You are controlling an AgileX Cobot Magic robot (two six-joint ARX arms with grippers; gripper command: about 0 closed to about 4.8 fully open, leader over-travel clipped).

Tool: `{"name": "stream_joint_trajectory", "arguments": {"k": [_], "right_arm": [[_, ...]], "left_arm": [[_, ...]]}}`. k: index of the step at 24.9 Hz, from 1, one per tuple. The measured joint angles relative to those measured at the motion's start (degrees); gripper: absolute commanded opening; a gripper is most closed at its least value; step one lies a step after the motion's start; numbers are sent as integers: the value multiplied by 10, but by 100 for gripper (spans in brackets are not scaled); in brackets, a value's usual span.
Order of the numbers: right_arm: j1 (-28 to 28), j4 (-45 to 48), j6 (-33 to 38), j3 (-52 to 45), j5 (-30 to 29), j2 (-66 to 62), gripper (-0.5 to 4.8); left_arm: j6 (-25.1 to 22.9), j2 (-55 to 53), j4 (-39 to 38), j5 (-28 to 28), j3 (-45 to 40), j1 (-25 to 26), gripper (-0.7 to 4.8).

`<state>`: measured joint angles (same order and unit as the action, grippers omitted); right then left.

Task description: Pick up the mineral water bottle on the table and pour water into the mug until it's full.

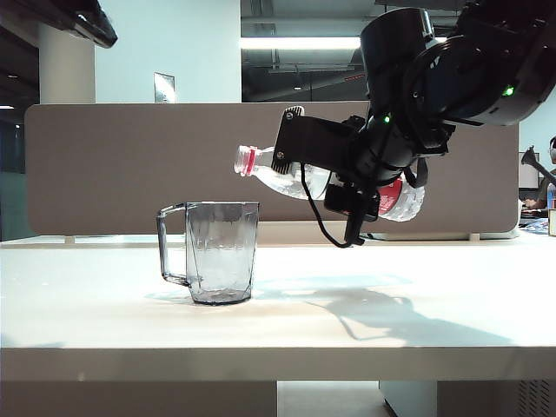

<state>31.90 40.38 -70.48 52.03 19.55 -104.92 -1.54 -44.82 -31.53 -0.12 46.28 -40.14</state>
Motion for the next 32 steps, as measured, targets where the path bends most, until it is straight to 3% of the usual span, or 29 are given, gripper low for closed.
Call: {"name": "stream_joint_trajectory", "arguments": {"k": [9,17,32], "right_arm": [[0,4,-71,0,21,0,207],[0,69,-143,-2,26,0,207],[0,72,-172,-2,63,3,207]], "left_arm": [[0,0,0,0,0,0,-5],[0,0,0,0,0,0,-5],[0,0,0,0,0,0,-5]]}}
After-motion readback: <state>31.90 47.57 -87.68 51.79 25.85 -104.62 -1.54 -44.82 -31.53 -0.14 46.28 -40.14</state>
